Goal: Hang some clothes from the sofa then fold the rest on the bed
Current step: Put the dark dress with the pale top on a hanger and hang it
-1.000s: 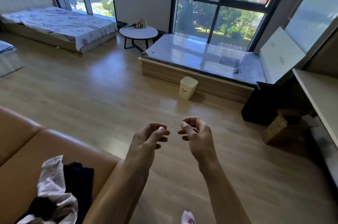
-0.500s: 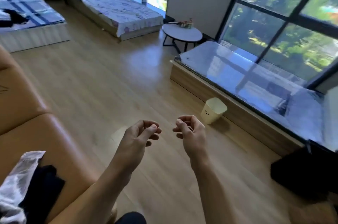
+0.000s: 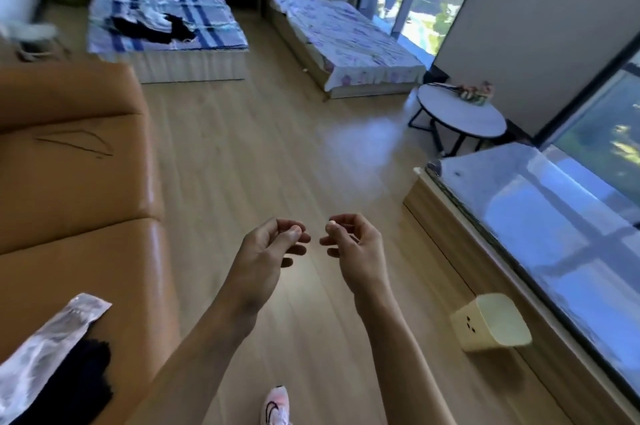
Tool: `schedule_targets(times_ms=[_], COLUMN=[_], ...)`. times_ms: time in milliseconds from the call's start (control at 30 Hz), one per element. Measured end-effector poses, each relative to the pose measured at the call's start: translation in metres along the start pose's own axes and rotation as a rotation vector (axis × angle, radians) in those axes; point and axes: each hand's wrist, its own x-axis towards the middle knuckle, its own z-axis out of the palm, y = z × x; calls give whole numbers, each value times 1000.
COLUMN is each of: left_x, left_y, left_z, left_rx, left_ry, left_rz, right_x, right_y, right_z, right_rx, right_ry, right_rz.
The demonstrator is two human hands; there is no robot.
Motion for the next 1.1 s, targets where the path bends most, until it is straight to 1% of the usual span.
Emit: schedule_targets(times_ms=[167,400,533,600,667,767,933,1100], left_x=[70,156,191,203,209,209,191,174], left_y=[19,18,16,17,20,18,-8,-62], left_z=[-34,-110,-155,-179,-199,-225,-268,-331], left_rx=[-58,-135,-200,-267,-321,-384,-553,-784], left_ry=[178,506,724,889,1046,1227,1504,1688], left_rz=[2,-21,-14,-11,-14,-38,-84,-133], right_x=[89,184,226,242,252,253,220,169], right_y=[-24,-37,-47,-58,-65,-71,-63,-34], right_z=[60,191,273,315,353,409,494,567], right_rx=[34,-14,-91,-148,-196,-221,-319,-443], right_ry=[-186,-558,-799,-951,-1077,-1237,-1526,-1735], right_rz=[-18,-25,-90,-128,-157,-166,-151,-142])
